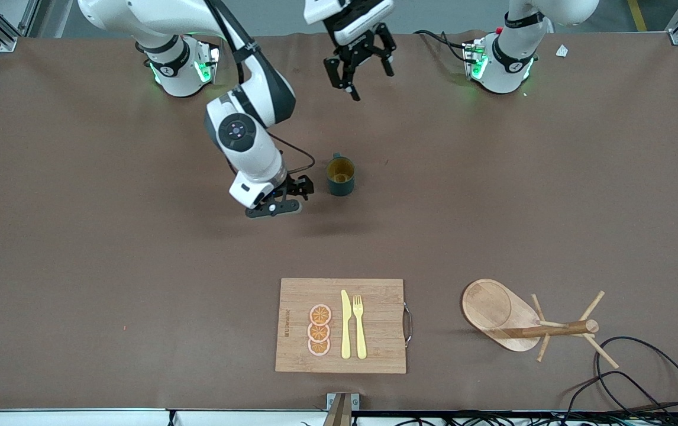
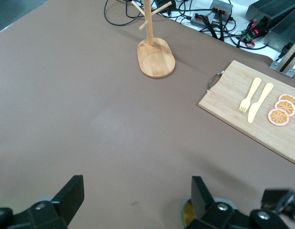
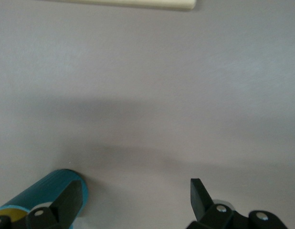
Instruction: Transfer cup from left to right arm and place
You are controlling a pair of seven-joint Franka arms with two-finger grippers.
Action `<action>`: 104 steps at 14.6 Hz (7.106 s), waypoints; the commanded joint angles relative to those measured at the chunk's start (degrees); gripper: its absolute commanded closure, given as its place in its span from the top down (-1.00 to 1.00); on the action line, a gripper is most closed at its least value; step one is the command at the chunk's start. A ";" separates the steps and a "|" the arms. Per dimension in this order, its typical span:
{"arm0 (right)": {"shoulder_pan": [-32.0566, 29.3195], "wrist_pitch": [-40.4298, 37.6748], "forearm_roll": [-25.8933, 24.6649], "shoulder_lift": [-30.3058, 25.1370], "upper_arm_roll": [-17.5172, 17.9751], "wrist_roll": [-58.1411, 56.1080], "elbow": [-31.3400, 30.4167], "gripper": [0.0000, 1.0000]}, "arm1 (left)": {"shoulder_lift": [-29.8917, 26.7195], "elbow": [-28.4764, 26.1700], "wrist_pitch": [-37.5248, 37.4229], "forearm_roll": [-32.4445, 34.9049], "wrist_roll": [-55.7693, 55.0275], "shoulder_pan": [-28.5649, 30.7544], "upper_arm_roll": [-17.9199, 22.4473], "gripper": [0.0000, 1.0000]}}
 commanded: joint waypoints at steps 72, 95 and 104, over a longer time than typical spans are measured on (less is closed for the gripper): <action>-44.44 -40.28 -7.70 -7.87 -4.31 -83.69 18.09 1.00 | -9.28 9.05 -1.33 -33.53 106.88 48.95 11.60 1.00; -39.17 -59.11 -10.61 -9.62 -3.61 -27.60 37.36 1.00 | -10.07 8.70 -2.83 -33.53 105.21 49.65 12.04 1.00; -38.82 -52.09 -10.87 -22.89 -4.04 -24.85 21.38 1.00 | -8.05 11.42 -2.92 -33.53 105.30 49.04 11.87 1.00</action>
